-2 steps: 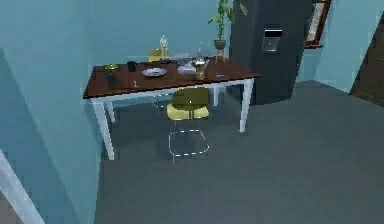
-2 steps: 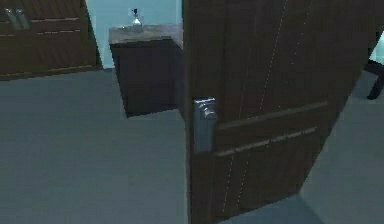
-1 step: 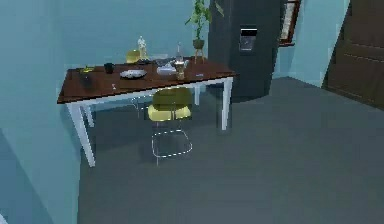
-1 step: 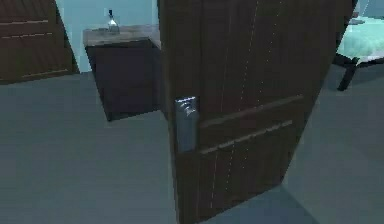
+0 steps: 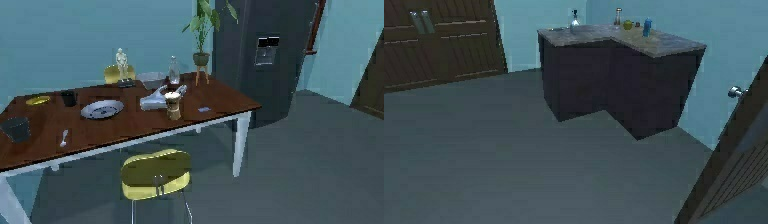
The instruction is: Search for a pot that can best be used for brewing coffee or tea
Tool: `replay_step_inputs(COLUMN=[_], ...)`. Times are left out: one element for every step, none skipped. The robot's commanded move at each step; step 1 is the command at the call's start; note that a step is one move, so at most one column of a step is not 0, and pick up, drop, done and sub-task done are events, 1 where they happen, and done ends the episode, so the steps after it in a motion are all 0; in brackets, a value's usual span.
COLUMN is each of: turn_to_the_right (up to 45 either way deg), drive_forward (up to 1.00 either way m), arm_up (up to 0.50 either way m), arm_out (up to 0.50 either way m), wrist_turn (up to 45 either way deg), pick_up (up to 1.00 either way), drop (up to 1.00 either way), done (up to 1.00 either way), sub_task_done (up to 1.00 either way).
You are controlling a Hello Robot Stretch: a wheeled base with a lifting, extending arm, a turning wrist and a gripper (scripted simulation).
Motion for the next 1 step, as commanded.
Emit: replay_step_inputs(turn_to_the_right=[0.0], drive_forward=[0.0], arm_up=[0.0], arm_out=[0.0], wrist_turn=[0.0], pick_up=[0.0], drop=[0.0], done=[1.0], sub_task_done=[0.0])
